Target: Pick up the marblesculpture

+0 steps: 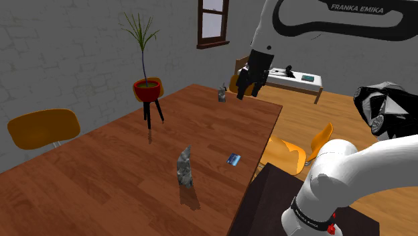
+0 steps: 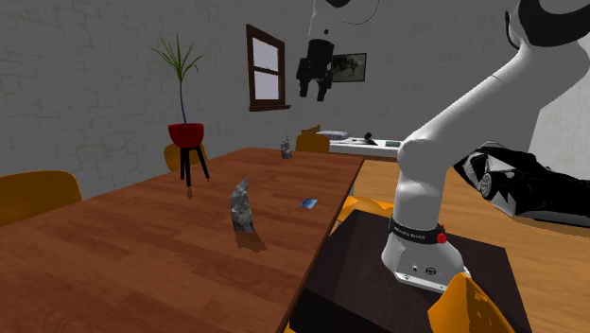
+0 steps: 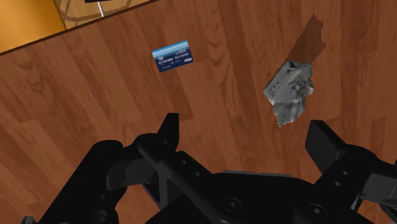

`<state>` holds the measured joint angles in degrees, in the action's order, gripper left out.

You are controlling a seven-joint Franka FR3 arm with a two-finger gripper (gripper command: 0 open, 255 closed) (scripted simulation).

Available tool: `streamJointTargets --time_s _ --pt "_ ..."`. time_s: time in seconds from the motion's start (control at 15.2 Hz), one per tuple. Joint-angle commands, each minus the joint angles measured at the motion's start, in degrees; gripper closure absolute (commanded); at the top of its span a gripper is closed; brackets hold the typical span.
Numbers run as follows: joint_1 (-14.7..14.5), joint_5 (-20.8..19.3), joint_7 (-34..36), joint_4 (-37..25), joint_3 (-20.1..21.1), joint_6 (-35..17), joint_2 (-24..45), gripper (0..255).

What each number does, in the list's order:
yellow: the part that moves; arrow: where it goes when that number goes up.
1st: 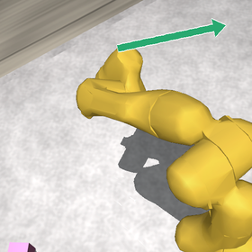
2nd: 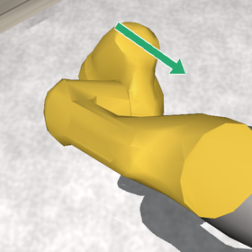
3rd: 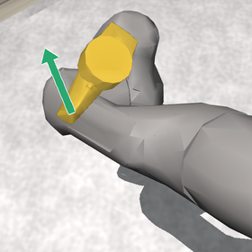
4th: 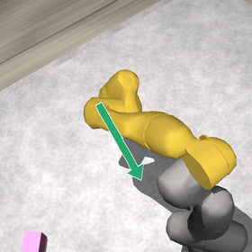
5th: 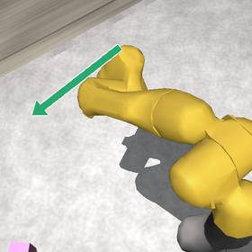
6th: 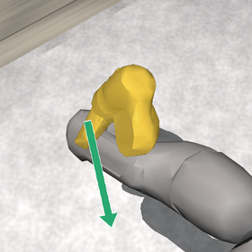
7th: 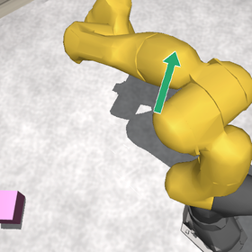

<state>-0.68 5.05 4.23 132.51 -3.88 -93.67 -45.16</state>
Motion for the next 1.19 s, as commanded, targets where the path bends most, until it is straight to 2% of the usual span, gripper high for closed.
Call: streamJointTargets --time_s 0.0,0.53,0.86,1.12 --pt "0.0 0.0 0.0 0.0 0.0 0.0 0.0 0" --pt "-0.47 1.49 13.06 6.41 11.33 -11.03 5.57 0" --pt "-0.26 1.26 21.74 7.53 18.34 -17.86 12.52 0" --pt "0.56 -0.39 29.35 6.8 23.83 -22.96 19.85 0"
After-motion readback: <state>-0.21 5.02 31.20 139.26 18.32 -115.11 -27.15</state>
